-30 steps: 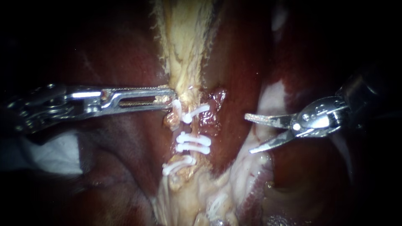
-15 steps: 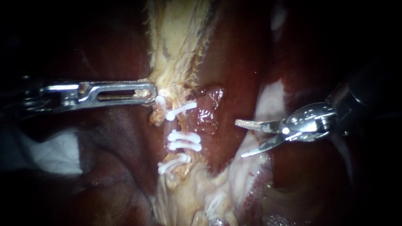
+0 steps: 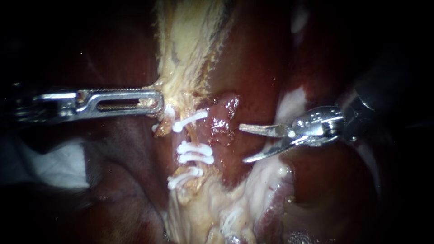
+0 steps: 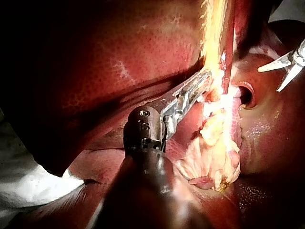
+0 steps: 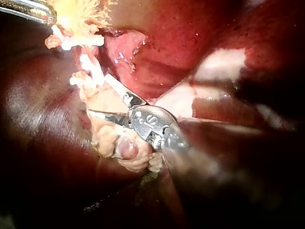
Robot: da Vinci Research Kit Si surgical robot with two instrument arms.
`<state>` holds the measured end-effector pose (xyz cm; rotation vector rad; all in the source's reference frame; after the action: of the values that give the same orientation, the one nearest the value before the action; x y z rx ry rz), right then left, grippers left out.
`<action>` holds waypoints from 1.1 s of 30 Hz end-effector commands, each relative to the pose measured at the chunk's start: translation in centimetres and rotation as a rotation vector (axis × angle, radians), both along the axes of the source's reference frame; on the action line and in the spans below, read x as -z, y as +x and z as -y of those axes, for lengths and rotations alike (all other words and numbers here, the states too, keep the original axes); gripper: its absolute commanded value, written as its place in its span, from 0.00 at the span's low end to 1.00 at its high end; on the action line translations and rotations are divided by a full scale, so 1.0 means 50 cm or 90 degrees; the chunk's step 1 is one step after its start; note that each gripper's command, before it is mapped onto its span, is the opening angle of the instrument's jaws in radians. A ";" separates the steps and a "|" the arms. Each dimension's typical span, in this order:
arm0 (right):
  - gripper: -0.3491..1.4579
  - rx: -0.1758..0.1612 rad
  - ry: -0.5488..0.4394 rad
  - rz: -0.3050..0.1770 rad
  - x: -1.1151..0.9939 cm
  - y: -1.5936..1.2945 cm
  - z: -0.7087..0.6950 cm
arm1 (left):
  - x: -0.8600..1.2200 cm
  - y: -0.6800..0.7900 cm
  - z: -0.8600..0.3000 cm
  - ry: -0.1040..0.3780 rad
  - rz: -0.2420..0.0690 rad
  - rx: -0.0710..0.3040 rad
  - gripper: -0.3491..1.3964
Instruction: Go to the cutting position right tube
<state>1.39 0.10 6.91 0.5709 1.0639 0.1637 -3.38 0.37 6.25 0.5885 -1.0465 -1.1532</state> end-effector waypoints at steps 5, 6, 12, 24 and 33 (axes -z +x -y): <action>0.54 0.004 0.014 0.000 -0.0032 0.0048 -0.0005 | 0.0011 0.0002 0.0003 0.000 0.003 0.002 0.00; 0.53 0.005 0.016 0.000 -0.0037 0.0057 -0.0004 | 0.0012 0.0002 0.0003 0.000 0.003 0.002 0.00; 0.52 0.009 0.035 0.002 -0.0072 0.0098 0.0003 | 0.0016 0.0005 0.0003 0.000 0.003 0.002 0.00; 0.43 0.006 0.059 0.011 -0.0115 0.0113 0.0003 | 0.0021 0.0004 0.0004 0.001 0.003 0.003 0.00; 0.42 0.006 0.079 0.018 -0.0146 0.0132 0.0007 | 0.0025 0.0003 0.0006 0.001 0.003 0.003 0.00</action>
<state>2.06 0.07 7.66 0.6860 1.0274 0.2295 -3.37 0.34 6.12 0.5905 -1.0515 -1.1574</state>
